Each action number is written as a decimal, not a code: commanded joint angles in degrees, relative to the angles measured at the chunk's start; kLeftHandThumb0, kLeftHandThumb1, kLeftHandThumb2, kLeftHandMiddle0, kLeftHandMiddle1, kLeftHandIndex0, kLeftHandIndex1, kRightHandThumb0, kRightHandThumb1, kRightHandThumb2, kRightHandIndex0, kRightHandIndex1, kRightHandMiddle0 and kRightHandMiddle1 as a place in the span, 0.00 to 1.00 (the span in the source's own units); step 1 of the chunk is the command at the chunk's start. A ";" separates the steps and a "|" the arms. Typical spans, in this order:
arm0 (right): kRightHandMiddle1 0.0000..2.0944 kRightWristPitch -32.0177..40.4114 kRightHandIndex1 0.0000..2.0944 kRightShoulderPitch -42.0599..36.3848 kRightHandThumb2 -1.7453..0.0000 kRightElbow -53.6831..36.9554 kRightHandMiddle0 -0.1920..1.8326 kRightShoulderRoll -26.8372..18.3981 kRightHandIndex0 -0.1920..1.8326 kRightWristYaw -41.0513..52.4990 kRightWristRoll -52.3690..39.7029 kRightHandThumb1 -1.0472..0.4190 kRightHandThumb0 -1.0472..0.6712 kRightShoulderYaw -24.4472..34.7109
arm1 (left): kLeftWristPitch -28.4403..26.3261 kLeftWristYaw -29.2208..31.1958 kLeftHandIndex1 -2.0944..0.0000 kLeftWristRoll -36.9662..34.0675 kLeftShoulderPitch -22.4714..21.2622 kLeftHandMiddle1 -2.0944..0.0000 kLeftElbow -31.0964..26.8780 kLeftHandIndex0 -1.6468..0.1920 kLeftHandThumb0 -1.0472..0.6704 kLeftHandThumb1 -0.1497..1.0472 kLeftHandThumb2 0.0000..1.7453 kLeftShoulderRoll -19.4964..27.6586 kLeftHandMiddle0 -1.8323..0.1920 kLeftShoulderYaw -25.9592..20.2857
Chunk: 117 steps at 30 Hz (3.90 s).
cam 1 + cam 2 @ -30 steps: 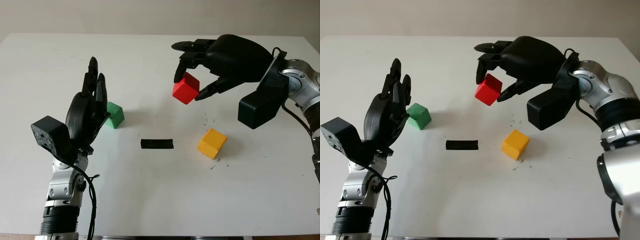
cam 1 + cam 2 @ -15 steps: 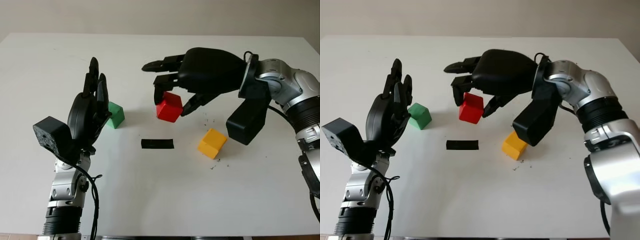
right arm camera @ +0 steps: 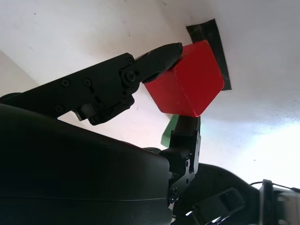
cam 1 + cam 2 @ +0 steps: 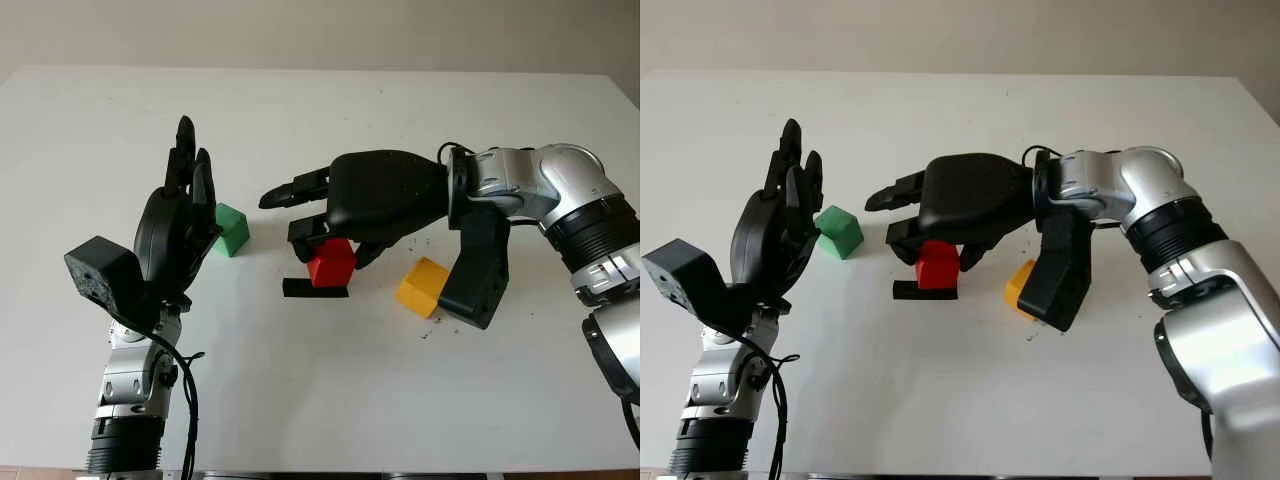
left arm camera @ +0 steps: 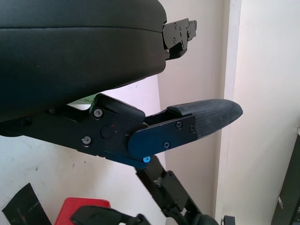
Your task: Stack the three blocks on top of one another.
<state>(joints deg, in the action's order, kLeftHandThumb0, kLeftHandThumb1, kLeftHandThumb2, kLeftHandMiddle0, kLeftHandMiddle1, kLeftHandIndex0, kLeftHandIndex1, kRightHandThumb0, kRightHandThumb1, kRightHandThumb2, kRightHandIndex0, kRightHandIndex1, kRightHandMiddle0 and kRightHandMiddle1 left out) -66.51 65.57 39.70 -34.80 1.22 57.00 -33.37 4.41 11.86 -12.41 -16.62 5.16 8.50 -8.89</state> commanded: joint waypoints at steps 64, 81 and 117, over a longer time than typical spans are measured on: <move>0.39 12.09 0.02 -6.76 0.97 -11.55 0.17 1.54 0.09 17.30 -4.89 0.05 0.40 -1.31 | -2.31 -1.35 1.00 0.21 0.64 1.00 -3.36 1.00 0.17 1.00 0.42 -0.62 1.00 0.55; 0.03 12.33 0.00 -5.17 0.96 -13.50 0.01 -2.07 0.00 28.14 -18.83 0.08 0.11 3.27 | -2.76 -1.44 1.00 0.09 0.91 1.00 -3.63 1.00 0.17 1.00 0.42 -0.49 1.00 0.29; 0.07 20.79 0.03 -18.54 0.97 -18.82 0.21 -19.90 0.05 47.64 -37.89 0.09 0.18 19.25 | -4.17 -1.72 1.00 -0.01 1.26 1.00 -5.39 1.00 0.17 1.00 0.40 0.11 1.00 -0.17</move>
<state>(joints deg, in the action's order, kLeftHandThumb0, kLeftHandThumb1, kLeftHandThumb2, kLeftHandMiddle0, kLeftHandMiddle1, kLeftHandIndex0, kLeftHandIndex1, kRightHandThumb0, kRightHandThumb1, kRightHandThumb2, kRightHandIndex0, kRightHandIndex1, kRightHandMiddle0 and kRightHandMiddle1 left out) -45.64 47.91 21.90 -53.55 48.32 19.13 -13.78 0.47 10.23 -12.39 -15.76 0.93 8.27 -8.90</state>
